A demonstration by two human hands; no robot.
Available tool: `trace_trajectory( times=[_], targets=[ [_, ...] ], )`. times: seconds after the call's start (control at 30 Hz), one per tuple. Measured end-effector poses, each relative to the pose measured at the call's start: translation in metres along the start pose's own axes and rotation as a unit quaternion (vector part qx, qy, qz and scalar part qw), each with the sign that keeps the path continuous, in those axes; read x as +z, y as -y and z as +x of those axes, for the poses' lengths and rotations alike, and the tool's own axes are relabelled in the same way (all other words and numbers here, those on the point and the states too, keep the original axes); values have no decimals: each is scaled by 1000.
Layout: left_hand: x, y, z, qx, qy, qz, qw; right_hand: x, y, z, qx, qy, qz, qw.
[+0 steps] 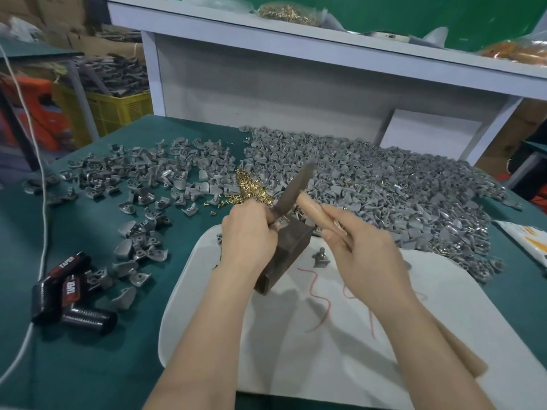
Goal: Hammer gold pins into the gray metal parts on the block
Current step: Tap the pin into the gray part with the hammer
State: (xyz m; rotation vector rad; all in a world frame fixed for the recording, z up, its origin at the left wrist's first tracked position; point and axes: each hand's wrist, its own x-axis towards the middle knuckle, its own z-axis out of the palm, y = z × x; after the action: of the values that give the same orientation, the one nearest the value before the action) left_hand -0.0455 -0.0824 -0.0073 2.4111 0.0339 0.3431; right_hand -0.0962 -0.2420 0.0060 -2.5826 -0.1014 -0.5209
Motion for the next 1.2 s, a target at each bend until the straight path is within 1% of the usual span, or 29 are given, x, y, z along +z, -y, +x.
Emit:
trace_trajectory(
  times=[0.1, 0.17, 0.27, 0.33, 0.5, 0.57, 0.67, 0.83, 0.93, 1.07, 1.2],
  targets=[
    [0, -1, 0, -15, 4, 2, 1000, -3, 1, 7, -5, -45, 63, 997],
    [0, -2, 0, -11, 4, 6, 1000, 0, 2, 16, -4, -26, 86, 996],
    [1, -3, -1, 11, 10, 15, 1000, 10, 3, 29, 31, 21, 63, 997],
    [1, -4, -2, 23, 13, 25, 999, 16, 5, 33, 43, 39, 77, 995],
    [1, -3, -3, 27, -1, 32, 999, 15, -4, 37, 35, 20, 128, 991],
    [0, -3, -3, 13, -20, 16, 1000, 11, -10, 35, 29, 22, 124, 992],
    [-2, -5, -4, -14, -29, -42, 999, 9, -16, 32, 32, 26, 117, 992],
    [-2, -4, -2, -38, -20, -125, 991, 9, -19, 33, 61, 12, 135, 989],
    [-3, -4, -1, -41, -13, -173, 984, 11, -15, 33, 51, 14, 142, 988],
    [-4, -5, -1, -8, 18, -175, 984, 13, -5, 28, -5, 46, 178, 983],
    [-3, -4, 0, 15, 36, -134, 990, 22, 0, 30, 24, 57, 128, 990]
  ],
)
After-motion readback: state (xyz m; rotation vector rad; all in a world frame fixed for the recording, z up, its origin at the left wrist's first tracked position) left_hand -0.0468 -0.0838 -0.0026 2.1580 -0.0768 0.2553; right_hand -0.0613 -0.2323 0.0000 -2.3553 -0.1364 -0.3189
